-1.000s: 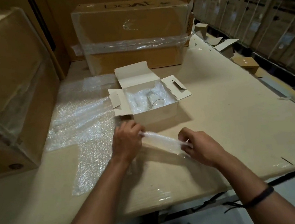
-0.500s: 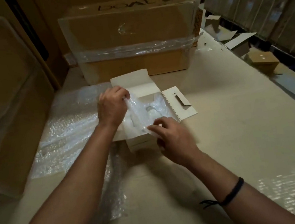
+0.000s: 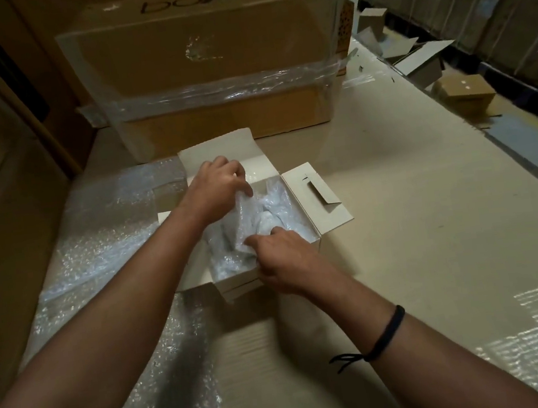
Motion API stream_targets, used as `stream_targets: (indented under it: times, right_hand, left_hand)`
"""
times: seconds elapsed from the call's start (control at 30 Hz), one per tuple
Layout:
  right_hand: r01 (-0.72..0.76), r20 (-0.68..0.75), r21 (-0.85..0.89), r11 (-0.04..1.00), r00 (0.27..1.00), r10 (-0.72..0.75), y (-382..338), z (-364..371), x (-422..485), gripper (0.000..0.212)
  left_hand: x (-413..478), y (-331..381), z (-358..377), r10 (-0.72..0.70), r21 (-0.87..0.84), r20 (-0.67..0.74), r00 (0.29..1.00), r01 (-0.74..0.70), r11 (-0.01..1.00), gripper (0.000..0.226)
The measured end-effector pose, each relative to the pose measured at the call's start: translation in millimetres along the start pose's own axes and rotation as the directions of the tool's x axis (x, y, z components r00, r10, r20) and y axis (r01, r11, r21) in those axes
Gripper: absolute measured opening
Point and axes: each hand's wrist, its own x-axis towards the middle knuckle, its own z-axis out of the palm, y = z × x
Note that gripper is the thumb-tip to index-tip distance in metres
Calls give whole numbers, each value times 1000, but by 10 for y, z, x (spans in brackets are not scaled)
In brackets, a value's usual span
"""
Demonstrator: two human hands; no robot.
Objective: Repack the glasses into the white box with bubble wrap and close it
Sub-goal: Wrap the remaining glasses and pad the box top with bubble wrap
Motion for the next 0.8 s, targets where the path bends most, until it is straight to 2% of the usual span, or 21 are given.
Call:
stream_targets:
  times: [0.07,0.17,0.27,0.37,0.43,0.5,0.57,0.63,0.73,0.8]
  right_hand:
    - [-24,25,5,1000,999,23,-15,-13,13,35]
    - [-125,113,29,992,986,121,-72,-27,35,52]
    - [-127,23,-57,990,991,128,-124,29,22,48]
    - [-126,-75,-89,988,990,120,-147,80,28,34]
    - [-161,-85,-61,985,984,156,-174,82,44,32]
    - [-196,-82,-14,980,977,194,-179,77,62,33]
    - [-215,-84,10,976,973,216,-183,84,73,37]
    - [-232,-83,19,973,969,233,-209,70,64,47]
    - [-222,-83,-28,975,972,219,-253,57,24,60]
    - [-210,-78,-65,975,976,205,-274,52,-1,55]
  left_hand:
    - [38,21,-27,48,59,81,996,-53,997,41]
    - [56,60,-26,72,82,233,970,-94,992,37]
    - [49,-14,-25,59,55,324,944,-81,995,37]
    - [33,-73,-56,6,-113,398,917,43,993,47]
    - [28,-88,-82,-24,-289,373,928,141,947,57]
    - [40,-103,-89,-40,-337,312,949,150,930,44]
    - [52,-120,-67,-28,-244,269,963,96,965,26]
    - [57,-109,0,-25,-155,269,963,69,985,20]
    - [88,-45,63,-84,-91,250,965,109,990,28]
    - [135,-8,73,-97,-70,221,970,115,991,39]
